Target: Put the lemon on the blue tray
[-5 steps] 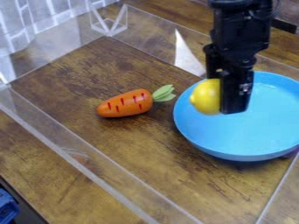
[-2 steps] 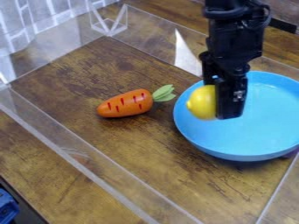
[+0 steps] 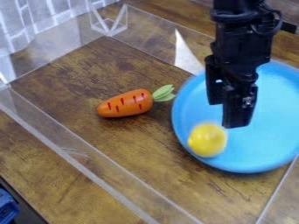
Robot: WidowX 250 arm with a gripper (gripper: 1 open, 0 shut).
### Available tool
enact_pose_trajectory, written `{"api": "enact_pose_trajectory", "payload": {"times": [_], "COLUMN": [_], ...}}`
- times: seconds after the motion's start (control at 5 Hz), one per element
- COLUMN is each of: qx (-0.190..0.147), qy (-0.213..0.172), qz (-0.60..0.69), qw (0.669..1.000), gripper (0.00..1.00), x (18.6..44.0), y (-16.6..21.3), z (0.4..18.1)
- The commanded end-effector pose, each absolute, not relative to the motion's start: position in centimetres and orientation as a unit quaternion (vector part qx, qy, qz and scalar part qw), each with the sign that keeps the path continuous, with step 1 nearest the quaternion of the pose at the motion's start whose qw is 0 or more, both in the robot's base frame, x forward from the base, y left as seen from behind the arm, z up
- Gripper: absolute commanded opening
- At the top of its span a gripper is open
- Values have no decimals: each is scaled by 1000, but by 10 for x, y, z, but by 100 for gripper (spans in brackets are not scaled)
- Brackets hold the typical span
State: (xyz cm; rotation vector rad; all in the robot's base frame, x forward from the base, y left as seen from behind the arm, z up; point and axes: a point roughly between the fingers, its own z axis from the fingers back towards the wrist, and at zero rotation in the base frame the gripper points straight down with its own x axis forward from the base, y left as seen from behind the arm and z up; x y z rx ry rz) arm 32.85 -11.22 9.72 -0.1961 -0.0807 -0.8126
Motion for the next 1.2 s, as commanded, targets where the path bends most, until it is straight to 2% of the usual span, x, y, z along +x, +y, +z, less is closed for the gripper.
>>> {"api": "enact_pose_trajectory", "payload": {"times": [0.0,0.4,0.8,1.0], "qx": [-87,-83,-76,-73], "qy": [-75,-60,-43,-39], "qz": [-408,-446,-482,-455], "qw": [906,889,872,887], "gripper": [100,100,100,0], "x": [337,339,354,351], "y": [-107,-107,-121,-113], "z": [116,106,91,94]}}
